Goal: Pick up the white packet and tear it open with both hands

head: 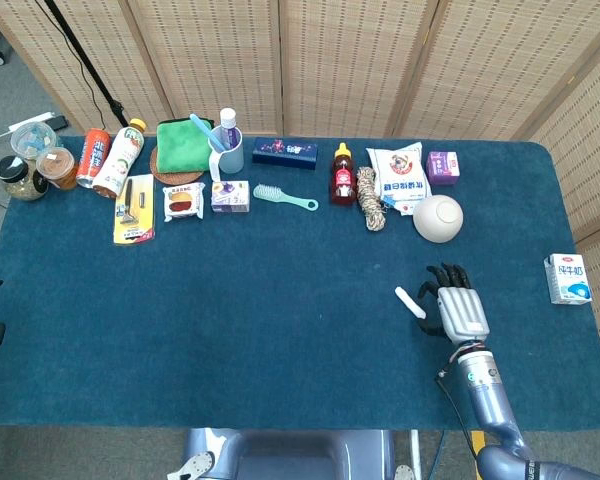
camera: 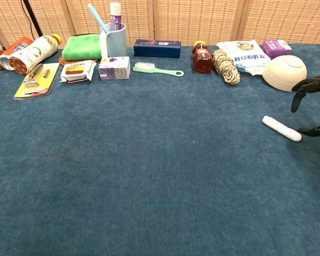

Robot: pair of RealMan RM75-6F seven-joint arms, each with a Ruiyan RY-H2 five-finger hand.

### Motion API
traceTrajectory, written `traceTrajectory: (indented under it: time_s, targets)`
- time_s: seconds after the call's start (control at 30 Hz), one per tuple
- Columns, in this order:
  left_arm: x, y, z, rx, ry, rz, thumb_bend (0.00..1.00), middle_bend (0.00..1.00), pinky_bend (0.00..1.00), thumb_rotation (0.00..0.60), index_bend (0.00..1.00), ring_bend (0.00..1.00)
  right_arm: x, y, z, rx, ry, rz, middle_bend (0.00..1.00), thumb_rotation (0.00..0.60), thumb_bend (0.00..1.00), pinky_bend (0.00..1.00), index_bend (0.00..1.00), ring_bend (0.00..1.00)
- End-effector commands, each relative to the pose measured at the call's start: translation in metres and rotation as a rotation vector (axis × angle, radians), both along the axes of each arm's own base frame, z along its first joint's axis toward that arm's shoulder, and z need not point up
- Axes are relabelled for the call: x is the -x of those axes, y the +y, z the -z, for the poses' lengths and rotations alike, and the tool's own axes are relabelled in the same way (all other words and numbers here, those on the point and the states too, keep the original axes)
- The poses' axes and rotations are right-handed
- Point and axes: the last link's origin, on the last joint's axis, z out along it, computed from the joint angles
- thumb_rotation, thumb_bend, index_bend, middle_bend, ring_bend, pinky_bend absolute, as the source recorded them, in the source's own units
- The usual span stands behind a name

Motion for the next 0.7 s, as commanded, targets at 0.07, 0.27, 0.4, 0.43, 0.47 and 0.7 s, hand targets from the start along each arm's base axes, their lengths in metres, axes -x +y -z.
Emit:
traceTrajectory:
  time_s: [0.07,0.27,0.4,0.43,0.47,0.7]
  targets:
    - [-0.001,0.001,-0.001,-0.002,0.002,0.006,0.35,0.11,0.10,0.600,0.25,0.12,0.002,-0.003,0.009,-0.012,0.012,0.018,0.15,0.600,0.28,0.00,0.42,0.00]
    - [0.000,0.001,-0.003,-0.004,0.005,0.005,0.35,0.11,0.10,0.600,0.25,0.12,0.006,-0.005,0.016,-0.018,0.028,0.031,0.15,0.600,0.28,0.00,0.43,0.00]
    - [0.001,0.001,-0.005,-0.007,0.005,0.002,0.35,0.11,0.10,0.600,0.25,0.12,0.007,-0.005,0.017,-0.013,0.031,0.039,0.15,0.600,0.28,0.00,0.43,0.00]
    - [0.001,0.001,-0.005,-0.006,0.005,0.001,0.35,0.11,0.10,0.600,0.25,0.12,0.007,-0.005,0.018,-0.012,0.032,0.039,0.15,0.600,0.28,0.00,0.44,0.00]
    - [0.002,0.001,-0.005,-0.006,0.004,0.001,0.35,0.11,0.10,0.600,0.25,0.12,0.008,-0.005,0.018,-0.012,0.032,0.041,0.15,0.600,0.28,0.00,0.44,0.00]
    - [0.003,0.000,-0.006,-0.009,0.002,-0.001,0.35,0.11,0.10,0.600,0.25,0.12,0.010,-0.007,0.023,-0.012,0.030,0.057,0.16,0.600,0.28,0.00,0.45,0.00]
